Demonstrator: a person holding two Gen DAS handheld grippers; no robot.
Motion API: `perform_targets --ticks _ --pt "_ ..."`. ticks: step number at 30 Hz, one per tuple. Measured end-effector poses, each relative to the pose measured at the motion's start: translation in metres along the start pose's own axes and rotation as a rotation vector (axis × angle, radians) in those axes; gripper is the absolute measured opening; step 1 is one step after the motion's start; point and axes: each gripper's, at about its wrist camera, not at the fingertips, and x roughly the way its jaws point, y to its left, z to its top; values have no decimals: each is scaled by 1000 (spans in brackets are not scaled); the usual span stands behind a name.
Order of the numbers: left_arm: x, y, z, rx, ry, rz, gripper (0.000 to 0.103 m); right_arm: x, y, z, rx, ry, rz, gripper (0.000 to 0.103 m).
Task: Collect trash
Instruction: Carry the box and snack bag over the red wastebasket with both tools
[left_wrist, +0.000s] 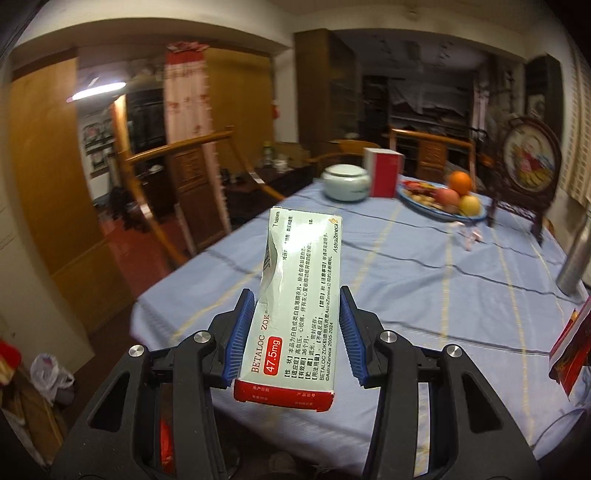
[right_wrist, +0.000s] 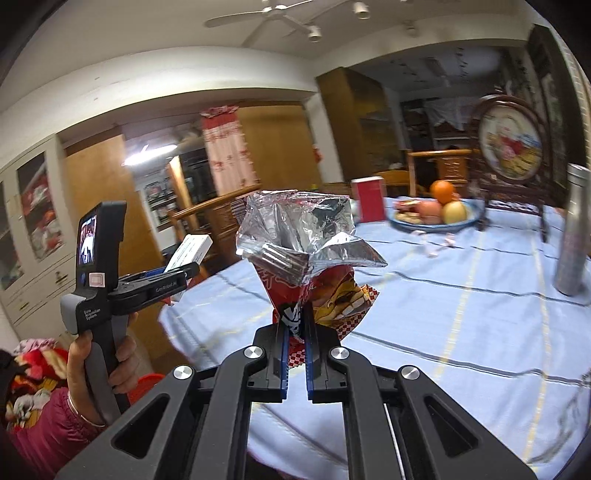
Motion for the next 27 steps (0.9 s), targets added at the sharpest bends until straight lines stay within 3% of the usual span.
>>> perform_targets --ticks 15,21,27 --pt "-58 177 -61 -209 6 254 46 70 169 0 -170 112 301 7" --pt "-63 233 -96 -294 56 333 46 106 233 -13 -215 195 403 7" --pt "-46 279 -140 -387 156 362 46 139 273 -31 -241 276 465 7"
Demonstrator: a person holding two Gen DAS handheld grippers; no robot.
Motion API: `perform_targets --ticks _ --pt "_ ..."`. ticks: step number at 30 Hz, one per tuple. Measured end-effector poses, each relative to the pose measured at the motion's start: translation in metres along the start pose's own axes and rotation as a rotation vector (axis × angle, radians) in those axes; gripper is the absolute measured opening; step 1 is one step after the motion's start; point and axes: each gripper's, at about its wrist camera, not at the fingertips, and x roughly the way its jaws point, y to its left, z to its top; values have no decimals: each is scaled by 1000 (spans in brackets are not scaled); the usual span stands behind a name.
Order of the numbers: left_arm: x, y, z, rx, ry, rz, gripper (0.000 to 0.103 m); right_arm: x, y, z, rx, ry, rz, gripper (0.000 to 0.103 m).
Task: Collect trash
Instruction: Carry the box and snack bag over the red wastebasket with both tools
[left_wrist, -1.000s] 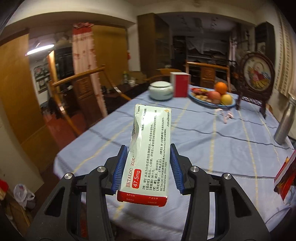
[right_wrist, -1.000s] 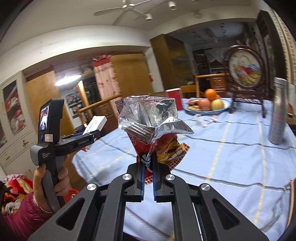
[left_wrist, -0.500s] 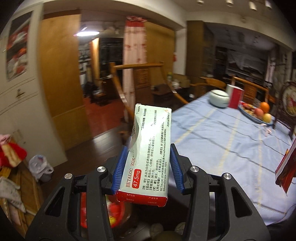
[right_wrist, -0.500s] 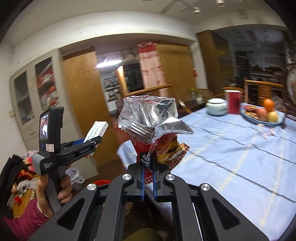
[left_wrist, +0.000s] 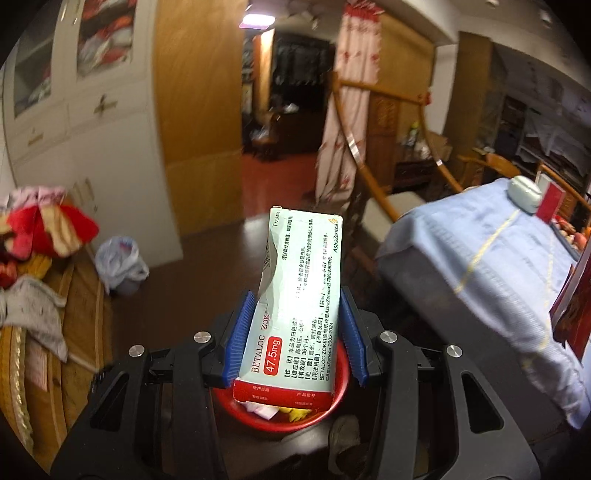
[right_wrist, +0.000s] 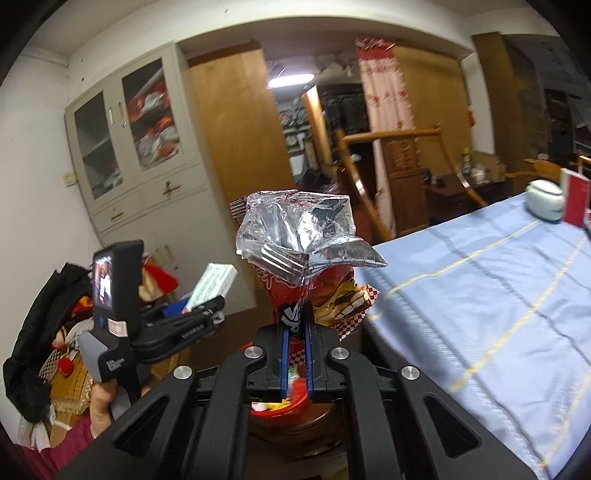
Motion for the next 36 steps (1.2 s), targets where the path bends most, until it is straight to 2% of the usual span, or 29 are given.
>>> perform_targets --ticks 5,14,15,18,25,31,36 --pt "34 27 -18 -45 90 19 46 40 16 -5 -2 68 44 7" --pt "82 37 -41 -67 202 3 47 88 20 -18 26 155 68 7" --pt "87 38 -41 -66 211 1 50 92 19 -20 31 163 67 7" --pt "98 38 -47 -77 233 8 71 104 17 -24 41 186 68 7" --pt "90 53 -50 -93 206 85 85 141 15 -40 59 275 109 7" --pt "78 90 -56 -143 215 165 87 197 25 -65 54 386 142 7" --pt "73 110 -63 -173 233 203 87 225 29 -78 63 437 159 7"
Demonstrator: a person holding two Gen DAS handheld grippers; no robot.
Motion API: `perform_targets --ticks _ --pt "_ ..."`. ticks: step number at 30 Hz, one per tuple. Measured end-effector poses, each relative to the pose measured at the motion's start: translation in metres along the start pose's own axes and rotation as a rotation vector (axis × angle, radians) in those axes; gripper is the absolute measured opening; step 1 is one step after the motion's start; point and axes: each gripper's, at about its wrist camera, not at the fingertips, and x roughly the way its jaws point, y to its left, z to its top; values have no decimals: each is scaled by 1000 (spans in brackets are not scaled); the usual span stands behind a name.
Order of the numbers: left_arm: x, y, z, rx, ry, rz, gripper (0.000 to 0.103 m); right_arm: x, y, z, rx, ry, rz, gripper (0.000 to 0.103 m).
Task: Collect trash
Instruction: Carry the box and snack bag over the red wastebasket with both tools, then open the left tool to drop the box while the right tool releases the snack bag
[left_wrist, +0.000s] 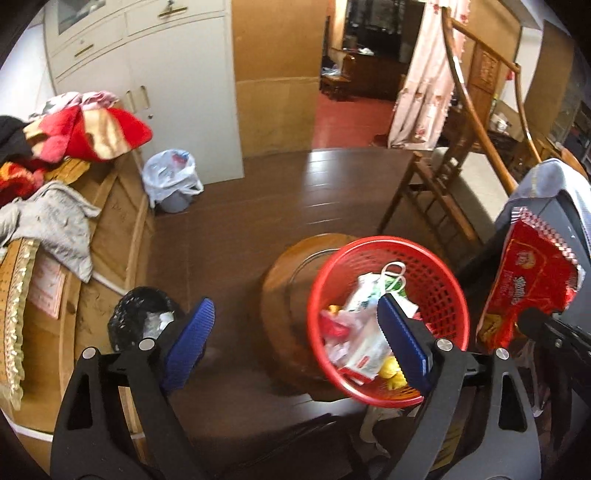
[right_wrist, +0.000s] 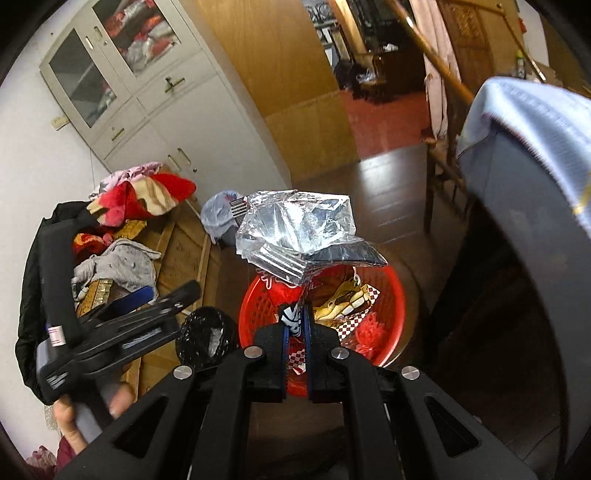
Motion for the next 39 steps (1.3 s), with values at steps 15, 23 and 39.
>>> perform_targets --ticks 15,23,39 --pt "6 9 -10 -37 20 24 87 64 -19 -8 10 130 -56 7" --pt "9 5 -14 -13 29 53 87 119 -28 -17 -22 268 -146 11" --pt "-20 -1 -10 12 -22 79 93 73 -14 -11 -33 172 -160 35"
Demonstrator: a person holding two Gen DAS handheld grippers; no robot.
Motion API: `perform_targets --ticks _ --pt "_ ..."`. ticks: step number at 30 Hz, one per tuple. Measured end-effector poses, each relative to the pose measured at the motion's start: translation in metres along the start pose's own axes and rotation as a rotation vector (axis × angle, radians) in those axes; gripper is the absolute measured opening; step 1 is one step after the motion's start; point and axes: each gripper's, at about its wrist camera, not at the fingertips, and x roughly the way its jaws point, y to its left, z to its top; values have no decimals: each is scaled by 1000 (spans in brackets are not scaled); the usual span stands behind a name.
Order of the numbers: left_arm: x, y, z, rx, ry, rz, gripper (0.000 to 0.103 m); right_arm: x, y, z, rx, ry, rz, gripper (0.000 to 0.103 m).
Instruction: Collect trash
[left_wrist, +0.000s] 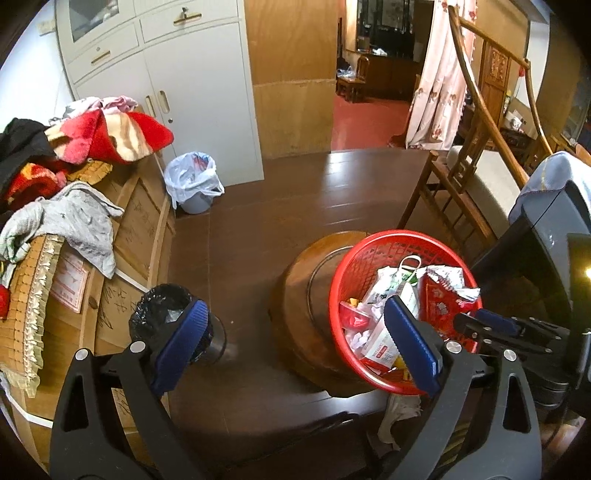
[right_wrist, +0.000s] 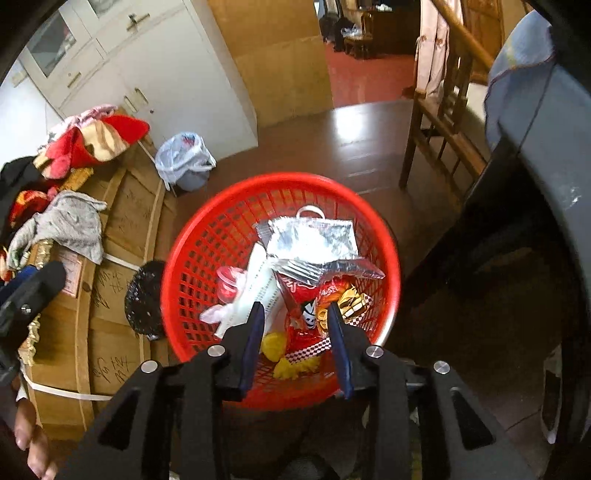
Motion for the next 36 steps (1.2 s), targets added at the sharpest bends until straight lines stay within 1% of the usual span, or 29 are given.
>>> perform_targets --ticks 4,8,11,15,17,19,21,22,23,26,29,32,34,36 --pt "-20 -2 2 1 -35 2 94 -45 4 -5 2 -96 31 35" --pt "-46 -8 3 6 -80 -6 94 -95 8 -13 -9 -201 40 42" --pt "-67 -16 3 19 -113 -14 94 -134 10 -22 -22 -279 50 44" --pt "-104 -30 0 39 -176 -27 94 -183 11 -41 -38 -378 70 45" --pt "-122 -36 -1 45 -210 -27 94 -210 11 -51 -45 -432 83 48" --pt "-147 -42 -3 48 -253 -23 95 -236 9 -63 -52 -483 89 54" --pt "-168 -45 -5 50 -288 -15 96 -261 6 -75 -47 -532 83 70" --pt "-177 -46 -6 50 -301 -9 96 -271 5 -82 -39 -548 74 87" --pt "-188 -47 -9 52 -315 1 96 -281 4 -87 -38 -568 73 98" --pt "-209 -45 -17 53 -340 24 96 -300 3 -99 -57 -592 59 98" --pt "-207 -42 -26 55 -324 48 96 -298 4 -104 -62 -571 1 98" --pt "-179 -38 -26 47 -243 15 96 -273 8 -104 -48 -505 -49 98" --pt "-160 -33 -25 43 -207 3 96 -253 6 -104 -22 -466 -74 98" --pt "-142 -33 -27 54 -183 8 96 -229 1 -101 15 -397 -84 98"
